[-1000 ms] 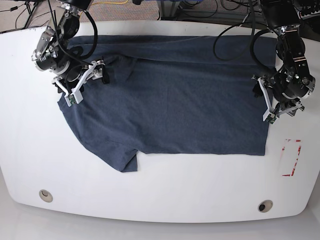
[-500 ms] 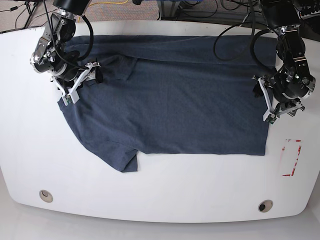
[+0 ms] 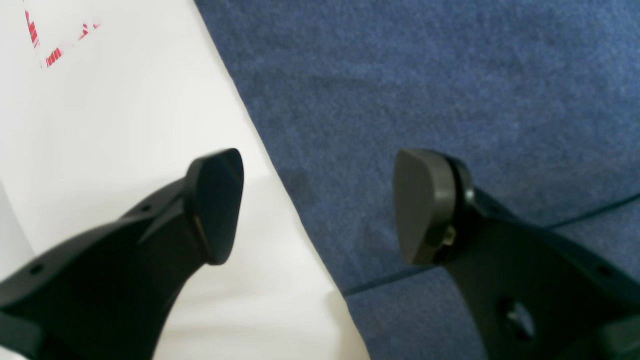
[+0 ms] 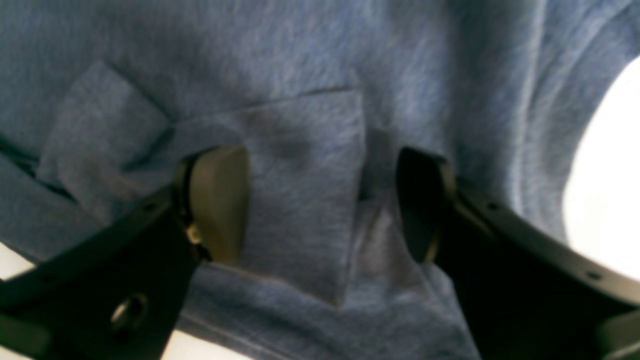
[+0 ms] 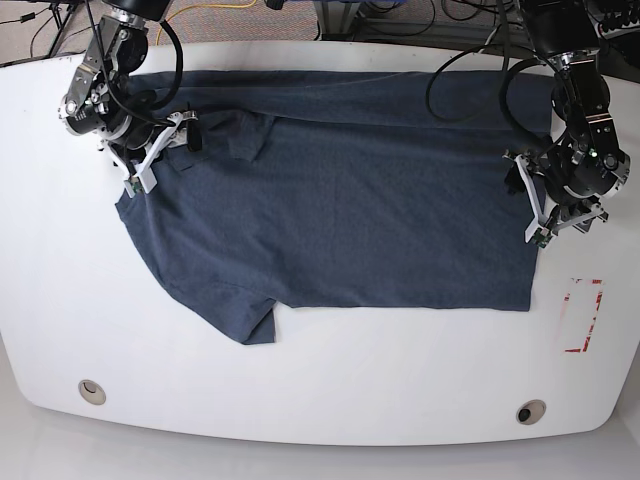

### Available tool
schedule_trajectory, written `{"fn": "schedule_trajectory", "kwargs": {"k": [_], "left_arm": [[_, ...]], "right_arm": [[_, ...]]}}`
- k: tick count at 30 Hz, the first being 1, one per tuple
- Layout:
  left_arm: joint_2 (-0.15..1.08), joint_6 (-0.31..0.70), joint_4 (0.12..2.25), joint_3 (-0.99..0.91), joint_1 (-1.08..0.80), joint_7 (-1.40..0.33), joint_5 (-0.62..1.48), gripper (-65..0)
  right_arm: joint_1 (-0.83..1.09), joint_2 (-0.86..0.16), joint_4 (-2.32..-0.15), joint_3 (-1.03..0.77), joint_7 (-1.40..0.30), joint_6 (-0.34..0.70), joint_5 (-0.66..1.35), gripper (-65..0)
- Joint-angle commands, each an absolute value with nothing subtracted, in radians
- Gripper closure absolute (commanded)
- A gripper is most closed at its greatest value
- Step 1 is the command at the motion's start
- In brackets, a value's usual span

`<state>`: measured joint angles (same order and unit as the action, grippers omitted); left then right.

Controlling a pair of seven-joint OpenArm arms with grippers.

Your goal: Layout the t-shirt on the table in an organized manner, then fold the t-shirt properly

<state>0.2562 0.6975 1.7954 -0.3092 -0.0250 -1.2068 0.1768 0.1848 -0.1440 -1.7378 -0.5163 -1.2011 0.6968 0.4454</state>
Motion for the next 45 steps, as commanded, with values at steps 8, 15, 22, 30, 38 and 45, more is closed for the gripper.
{"fn": "schedule_trajectory", "kwargs": {"k": [8,15,22,30,38,45], "left_arm": [[0.271,0.698,1.816,-0.314,-0.013,-1.198,0.179,-43.9],[0.271,0.698,1.816,-0.314,-0.013,-1.198,0.179,-43.9],[0.271,0.698,1.816,-0.314,-0.015,-1.198,0.179,-43.9],[0.271,0.698,1.814,-0.314,-0.015,-1.198,0.179,-43.9],[0.271,0.698,1.814,-0.314,-0.015,-1.198,0.179,-43.9],[0.271,0.698,1.814,-0.314,-0.016,-1.198,0.179,-43.9]], "right_arm": [[0.188,-0.156,-1.755,-0.521,-1.187,0.698,0.456,-15.7],[0.186,-0.156,-1.767,-0.519,-1.187,0.698,0.456,-0.8],[0.183,-0.153,-1.851,-0.513,-1.187,0.698,0.456,0.0],[0.156,-0.15,-1.894,-0.503,-1.188,0.698,0.466,0.0],[0.116,-0.15,-1.89,-0.463,-1.188,0.698,0.461,0.0],[0.071,-0.148,-1.848,-0.461,-1.188,0.698,0.46,-0.2]]}}
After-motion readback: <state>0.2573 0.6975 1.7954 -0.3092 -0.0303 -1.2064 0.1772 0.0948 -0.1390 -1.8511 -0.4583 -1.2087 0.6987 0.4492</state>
